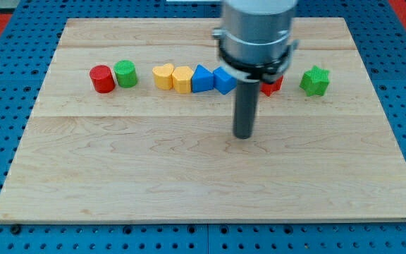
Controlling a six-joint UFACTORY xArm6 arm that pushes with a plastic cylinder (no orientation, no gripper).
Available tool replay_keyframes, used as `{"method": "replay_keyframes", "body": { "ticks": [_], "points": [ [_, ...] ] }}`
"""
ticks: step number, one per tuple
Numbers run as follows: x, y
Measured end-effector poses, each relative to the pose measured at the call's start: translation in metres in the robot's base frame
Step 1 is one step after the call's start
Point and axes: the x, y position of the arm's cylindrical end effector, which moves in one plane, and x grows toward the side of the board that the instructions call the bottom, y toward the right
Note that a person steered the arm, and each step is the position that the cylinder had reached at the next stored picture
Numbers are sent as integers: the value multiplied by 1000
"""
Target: Move the green star slightly up
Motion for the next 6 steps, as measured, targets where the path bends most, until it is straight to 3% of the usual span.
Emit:
{"method": "replay_keyframes", "body": {
  "ticks": [1,4,5,6],
  "points": [
    [-15,89],
    [-102,136],
    [-153,123],
    [-176,113]
  ]
}}
